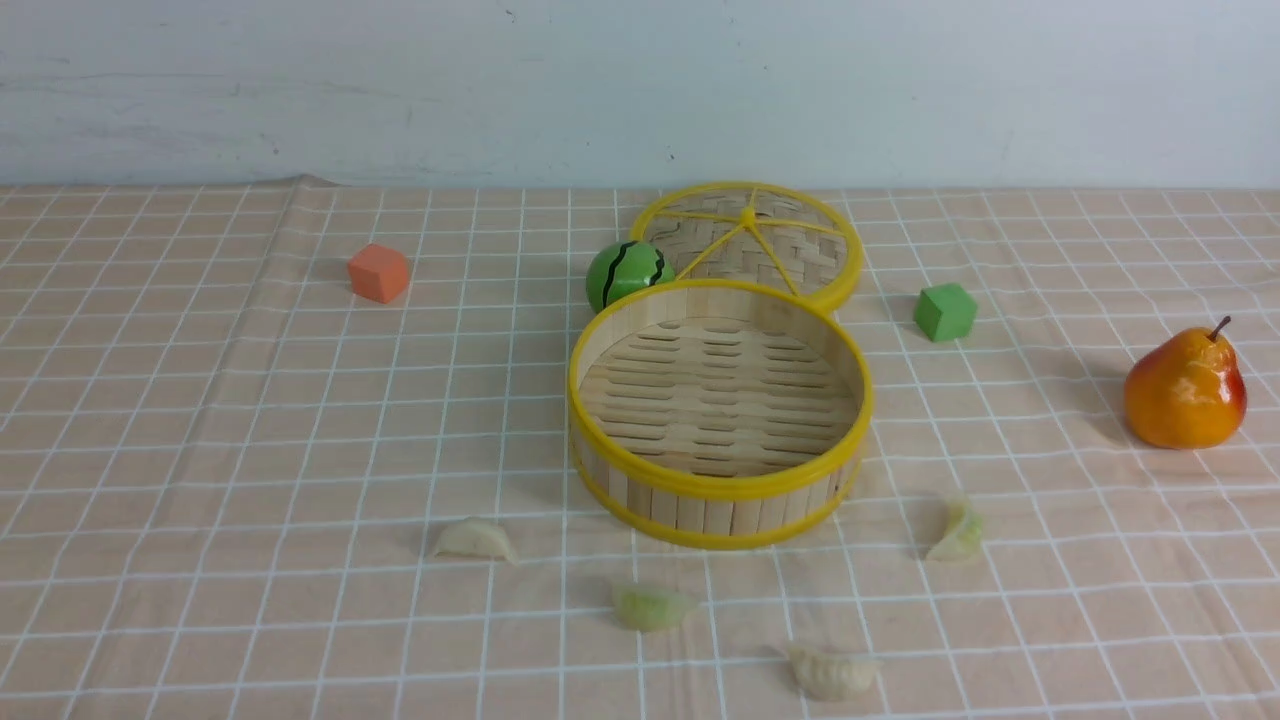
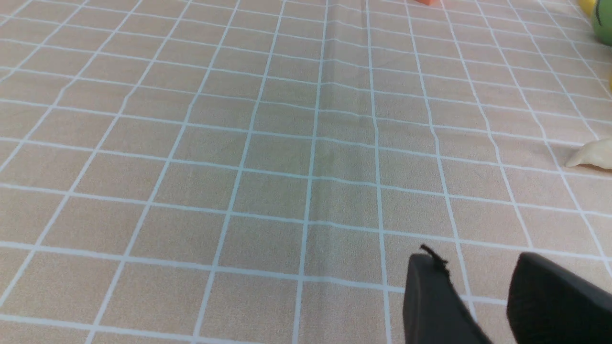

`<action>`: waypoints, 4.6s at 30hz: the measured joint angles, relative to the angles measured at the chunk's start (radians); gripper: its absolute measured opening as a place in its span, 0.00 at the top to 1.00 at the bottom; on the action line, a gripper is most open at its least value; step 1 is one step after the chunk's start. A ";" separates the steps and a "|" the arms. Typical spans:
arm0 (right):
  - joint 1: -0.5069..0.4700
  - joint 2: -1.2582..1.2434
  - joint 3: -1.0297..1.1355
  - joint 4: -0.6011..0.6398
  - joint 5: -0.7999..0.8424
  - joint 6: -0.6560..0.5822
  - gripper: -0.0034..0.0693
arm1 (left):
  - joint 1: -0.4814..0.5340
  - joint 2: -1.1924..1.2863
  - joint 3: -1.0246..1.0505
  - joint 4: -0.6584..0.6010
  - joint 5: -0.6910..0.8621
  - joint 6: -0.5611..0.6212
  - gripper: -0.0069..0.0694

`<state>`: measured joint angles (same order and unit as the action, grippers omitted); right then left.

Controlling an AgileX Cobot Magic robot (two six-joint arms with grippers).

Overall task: Put the dumplings into the steamer on the table with the brown tablecloth.
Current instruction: 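Reach for and grasp a dumpling on the table with the left gripper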

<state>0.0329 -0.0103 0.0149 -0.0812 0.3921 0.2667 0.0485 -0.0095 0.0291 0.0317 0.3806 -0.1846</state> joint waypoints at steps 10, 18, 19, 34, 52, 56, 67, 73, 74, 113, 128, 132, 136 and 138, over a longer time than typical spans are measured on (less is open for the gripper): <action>0.000 0.000 0.000 0.000 0.000 0.000 0.62 | 0.000 0.000 0.000 0.000 -0.001 0.000 0.60; 0.000 0.000 0.000 0.000 0.000 0.000 0.62 | 0.000 0.000 0.000 0.000 0.000 0.000 0.60; 0.000 0.000 0.000 0.000 0.000 0.000 0.62 | 0.000 0.000 0.000 0.000 0.000 0.000 0.60; 0.000 0.000 0.000 0.000 0.000 0.000 0.62 | 0.000 0.000 0.000 0.000 0.003 0.000 0.60; 0.000 0.000 0.000 0.224 0.000 0.000 0.62 | 0.000 0.000 0.000 -0.103 -0.086 -0.157 0.60; 0.000 0.000 0.001 0.497 0.009 0.052 0.62 | 0.000 0.000 0.000 -0.513 -0.144 -0.515 0.60; 0.000 0.000 0.010 0.988 -0.006 0.173 0.62 | 0.000 0.000 0.000 -0.823 -0.139 -0.703 0.60; 0.000 0.000 -0.014 1.018 0.032 0.054 0.62 | 0.000 0.000 -0.160 -0.902 0.082 -0.363 0.60; 0.000 0.000 -0.031 1.018 0.053 0.000 0.62 | 0.000 0.000 -0.191 -0.902 0.092 -0.315 0.60; 0.362 0.812 -0.890 0.336 0.803 -0.535 0.97 | -0.526 1.512 -1.180 -0.001 0.733 0.007 0.54; 0.362 0.697 -0.891 0.220 0.861 -0.434 0.96 | -0.542 1.920 -1.418 0.207 0.565 0.013 0.15; 0.362 0.697 -0.891 0.212 0.863 -0.434 0.96 | -0.542 1.972 -1.422 0.263 0.526 0.122 0.21; 0.362 0.697 -0.891 0.208 0.863 -0.433 0.96 | -0.541 2.025 -1.424 0.255 0.501 0.220 0.29; 0.362 0.697 -0.891 0.203 0.863 -0.433 0.95 | -0.541 2.028 -1.425 0.249 0.484 0.235 0.33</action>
<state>0.3945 0.6866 -0.8759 0.1221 1.2554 -0.1659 -0.4925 2.0184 -1.3962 0.2811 0.8644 0.0501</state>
